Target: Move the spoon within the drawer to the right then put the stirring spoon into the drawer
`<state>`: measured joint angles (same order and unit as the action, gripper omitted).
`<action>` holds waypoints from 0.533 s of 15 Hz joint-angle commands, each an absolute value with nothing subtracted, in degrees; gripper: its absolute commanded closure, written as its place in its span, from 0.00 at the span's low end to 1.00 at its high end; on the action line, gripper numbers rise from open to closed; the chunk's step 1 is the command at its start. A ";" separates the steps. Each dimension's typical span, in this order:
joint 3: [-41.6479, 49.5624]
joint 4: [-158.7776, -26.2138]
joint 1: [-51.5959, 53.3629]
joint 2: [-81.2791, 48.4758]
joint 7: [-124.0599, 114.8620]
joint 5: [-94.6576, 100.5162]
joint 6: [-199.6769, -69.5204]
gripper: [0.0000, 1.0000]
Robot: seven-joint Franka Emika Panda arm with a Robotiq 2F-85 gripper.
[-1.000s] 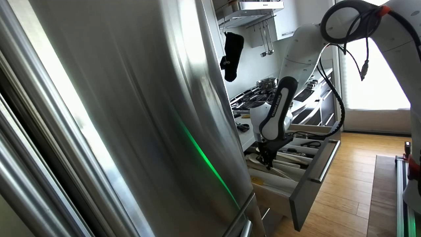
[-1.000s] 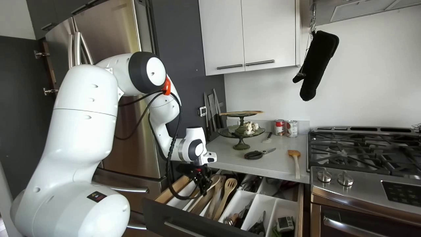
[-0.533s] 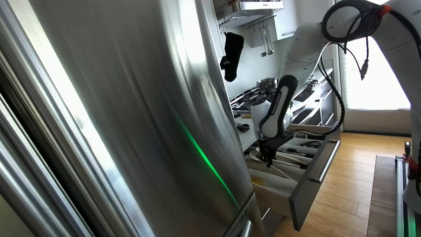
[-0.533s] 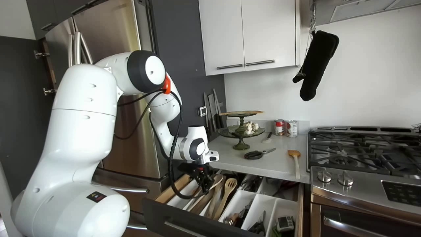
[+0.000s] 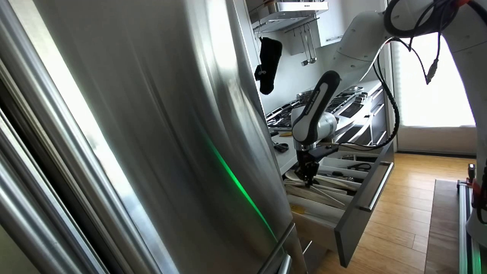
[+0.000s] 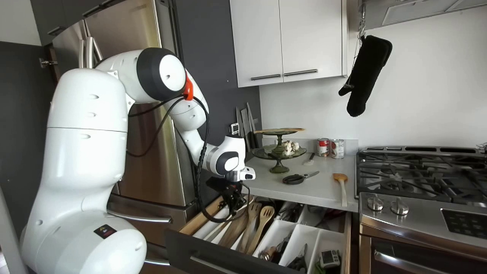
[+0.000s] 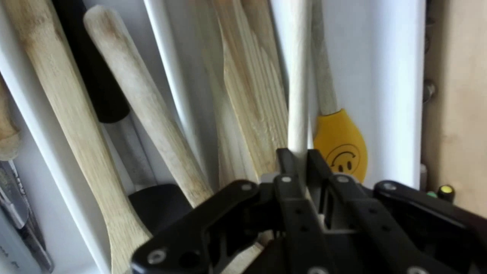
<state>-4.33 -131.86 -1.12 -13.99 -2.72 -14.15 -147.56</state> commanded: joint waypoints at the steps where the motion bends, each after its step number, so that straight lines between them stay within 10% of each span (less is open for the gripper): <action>1: -4.77 -130.57 -3.49 -11.29 3.36 -19.86 -136.23 0.96; 8: 0.75 -128.33 -3.77 -11.03 1.02 -13.80 -128.98 0.96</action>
<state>-1.16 -128.62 -3.55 -11.00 1.61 -17.23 -130.06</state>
